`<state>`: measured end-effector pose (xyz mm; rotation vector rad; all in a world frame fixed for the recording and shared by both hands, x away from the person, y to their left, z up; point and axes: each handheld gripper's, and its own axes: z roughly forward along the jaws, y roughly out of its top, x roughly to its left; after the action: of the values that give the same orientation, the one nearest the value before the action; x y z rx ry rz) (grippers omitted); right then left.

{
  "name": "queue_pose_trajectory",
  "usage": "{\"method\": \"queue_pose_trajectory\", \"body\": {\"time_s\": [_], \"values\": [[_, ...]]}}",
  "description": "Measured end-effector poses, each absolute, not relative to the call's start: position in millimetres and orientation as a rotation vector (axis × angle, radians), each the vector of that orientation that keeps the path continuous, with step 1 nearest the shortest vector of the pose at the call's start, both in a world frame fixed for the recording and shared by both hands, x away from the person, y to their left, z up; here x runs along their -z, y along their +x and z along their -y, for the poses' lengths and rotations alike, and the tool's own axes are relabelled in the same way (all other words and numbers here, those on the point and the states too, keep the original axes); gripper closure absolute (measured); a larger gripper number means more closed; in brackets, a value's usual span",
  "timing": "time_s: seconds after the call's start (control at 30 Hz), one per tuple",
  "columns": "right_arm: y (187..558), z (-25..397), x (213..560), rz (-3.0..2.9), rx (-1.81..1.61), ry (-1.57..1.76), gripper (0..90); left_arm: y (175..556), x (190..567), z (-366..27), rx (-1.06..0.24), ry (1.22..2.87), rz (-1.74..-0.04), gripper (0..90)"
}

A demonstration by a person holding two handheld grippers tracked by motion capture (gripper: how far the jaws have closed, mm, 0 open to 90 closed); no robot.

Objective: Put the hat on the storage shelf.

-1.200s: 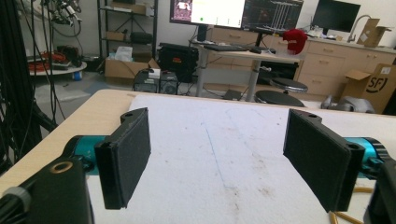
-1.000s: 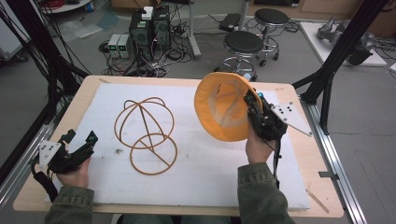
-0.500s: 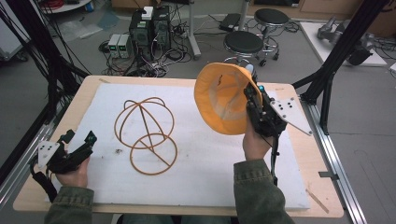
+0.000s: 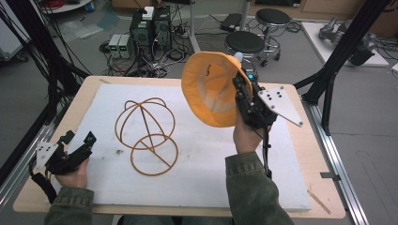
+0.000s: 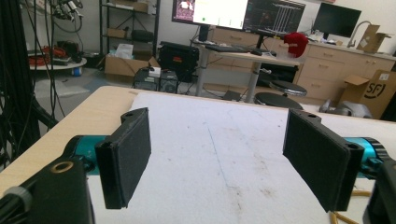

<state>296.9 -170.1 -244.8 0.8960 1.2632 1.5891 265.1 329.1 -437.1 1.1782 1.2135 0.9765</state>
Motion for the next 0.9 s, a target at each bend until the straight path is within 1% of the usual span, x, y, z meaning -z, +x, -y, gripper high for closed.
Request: {"method": "queue_pose_trajectory", "body": {"time_s": [0.37, 0.9], "values": [[300, 149, 235, -1.275, -1.623, 0.859, 86.0, 264, 437, -330, -0.977, 1.164, -1.215, 24.2], [308, 94, 237, -1.373, -1.638, 0.775, 85.9, 263, 436, -332, -0.986, 1.151, -1.211, 24.5]]}}
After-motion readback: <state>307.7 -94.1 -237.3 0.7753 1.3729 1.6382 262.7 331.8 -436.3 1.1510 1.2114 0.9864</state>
